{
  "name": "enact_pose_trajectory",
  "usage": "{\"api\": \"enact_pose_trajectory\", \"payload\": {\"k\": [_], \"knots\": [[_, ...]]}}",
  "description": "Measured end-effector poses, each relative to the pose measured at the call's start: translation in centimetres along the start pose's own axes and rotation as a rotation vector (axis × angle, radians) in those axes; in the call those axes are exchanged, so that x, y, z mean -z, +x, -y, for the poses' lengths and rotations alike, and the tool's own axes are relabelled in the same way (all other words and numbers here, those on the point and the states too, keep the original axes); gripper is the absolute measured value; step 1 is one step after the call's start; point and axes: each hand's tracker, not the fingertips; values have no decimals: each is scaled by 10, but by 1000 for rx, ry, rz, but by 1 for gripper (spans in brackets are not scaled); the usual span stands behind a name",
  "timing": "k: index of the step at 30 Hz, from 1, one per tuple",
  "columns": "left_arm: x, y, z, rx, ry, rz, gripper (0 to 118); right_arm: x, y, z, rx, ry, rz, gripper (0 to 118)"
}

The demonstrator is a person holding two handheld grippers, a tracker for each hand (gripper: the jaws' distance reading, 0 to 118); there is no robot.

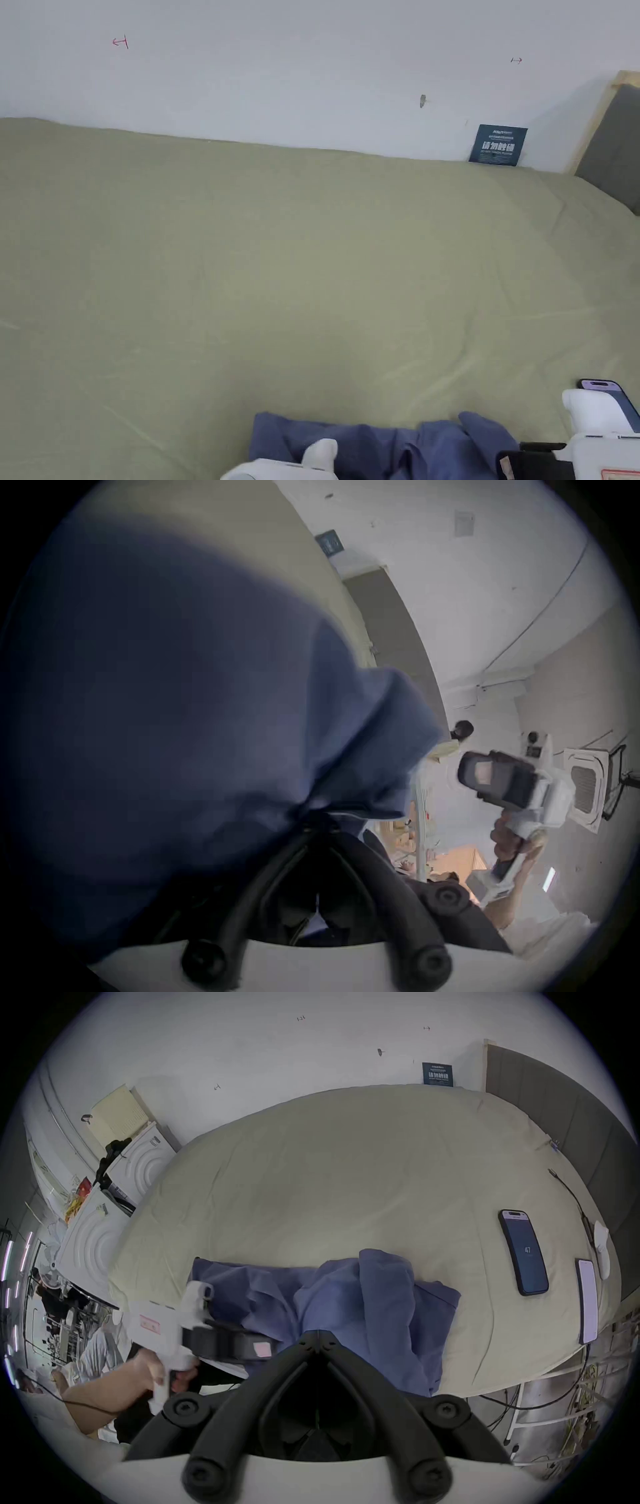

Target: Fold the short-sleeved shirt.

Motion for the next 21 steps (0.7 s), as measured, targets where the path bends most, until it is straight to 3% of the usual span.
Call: {"api": "enact_pose_trajectory", "payload": {"k": [8,11,13,16,21], "knots": [[-9,13,-1,-42,37,-8,0,6,-1,-1,1,-20,21,0],[-51,26,-7,72,101,-41,0,6,-2,-1,2,-28,12,0],[-95,24,-9,53,160,5,0,7,-2,-3,-14,-34,9,0],[-152,10,-10,12,241,-65,0,8,-4,-4,-29,-39,13,0],[-187,1,-10,11,238,-128,0,14,-4,-5,-25,-53,17,0]]}}
